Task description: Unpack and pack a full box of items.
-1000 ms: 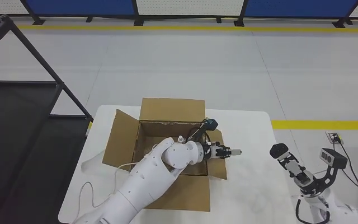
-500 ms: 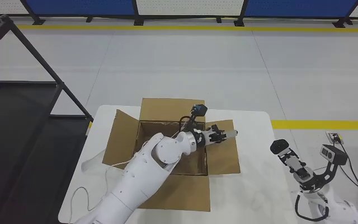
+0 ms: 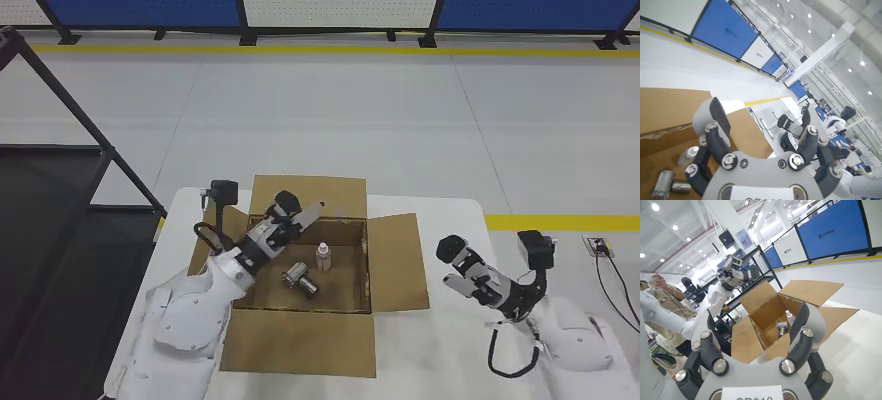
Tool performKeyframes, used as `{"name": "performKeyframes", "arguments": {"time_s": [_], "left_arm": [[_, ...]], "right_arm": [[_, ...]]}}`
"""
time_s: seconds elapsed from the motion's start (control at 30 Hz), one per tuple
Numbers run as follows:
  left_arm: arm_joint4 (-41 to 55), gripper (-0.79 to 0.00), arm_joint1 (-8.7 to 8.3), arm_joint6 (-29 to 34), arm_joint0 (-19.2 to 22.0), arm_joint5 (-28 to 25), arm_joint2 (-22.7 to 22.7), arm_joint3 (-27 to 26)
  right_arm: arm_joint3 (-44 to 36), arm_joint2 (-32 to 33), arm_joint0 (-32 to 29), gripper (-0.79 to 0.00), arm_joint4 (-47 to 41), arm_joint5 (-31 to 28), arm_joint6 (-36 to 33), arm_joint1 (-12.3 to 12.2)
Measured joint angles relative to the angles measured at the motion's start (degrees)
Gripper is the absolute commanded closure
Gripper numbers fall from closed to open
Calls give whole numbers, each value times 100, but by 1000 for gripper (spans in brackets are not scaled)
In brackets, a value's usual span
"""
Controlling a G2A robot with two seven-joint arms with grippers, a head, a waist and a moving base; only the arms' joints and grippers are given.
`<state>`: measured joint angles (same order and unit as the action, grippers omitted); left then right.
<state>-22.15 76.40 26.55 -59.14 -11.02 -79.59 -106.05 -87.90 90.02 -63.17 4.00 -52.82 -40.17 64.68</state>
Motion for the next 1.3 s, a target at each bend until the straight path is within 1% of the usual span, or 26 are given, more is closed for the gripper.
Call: {"name": "performKeyframes", "arguments": {"time_s": [0.07,0.13,0.23,0.27,0.6,0.7,0.8,0.9,1.0,1.17,1.3], "left_arm": [[13,-785,-51,-73,-438,-14,-395,-412],[-6,-785,-93,-169,-875,-82,-761,-758],[-178,-785,-137,-369,-1479,-176,-1232,-1153],[-210,-785,-140,-388,-1583,-185,-1276,-1187],[-207,-785,-139,-385,-1522,-182,-1254,-1171],[-190,-785,-144,-452,-1553,-141,-1247,-1194],[-130,-785,-156,-569,-1591,-13,-1385,-1198],[2,-785,-177,-692,-1697,73,-1703,-1189],[253,-785,-199,-827,-1837,133,-2122,-1192],[636,-785,-238,-975,-2078,128,-2840,-1165],[815,-785,-261,-1058,-2277,87,-3268,-1106]], "right_arm": [[-81,-183,58,-785,256,109,252,32],[-83,-218,72,-785,286,122,299,36],[-79,-209,70,-785,273,117,284,34],[-79,-209,70,-785,272,116,283,34],[-87,-216,70,-785,279,118,281,34],[-407,-441,175,-785,615,232,168,38],[-667,-806,486,-785,1235,565,-140,47],[-808,-1274,875,-785,1853,946,-387,83],[-797,-1845,1356,-785,2360,1233,-699,141],[-378,-2884,2334,-785,3107,1815,-1198,310],[136,-3704,3049,-785,3888,2598,-1333,520]]}}
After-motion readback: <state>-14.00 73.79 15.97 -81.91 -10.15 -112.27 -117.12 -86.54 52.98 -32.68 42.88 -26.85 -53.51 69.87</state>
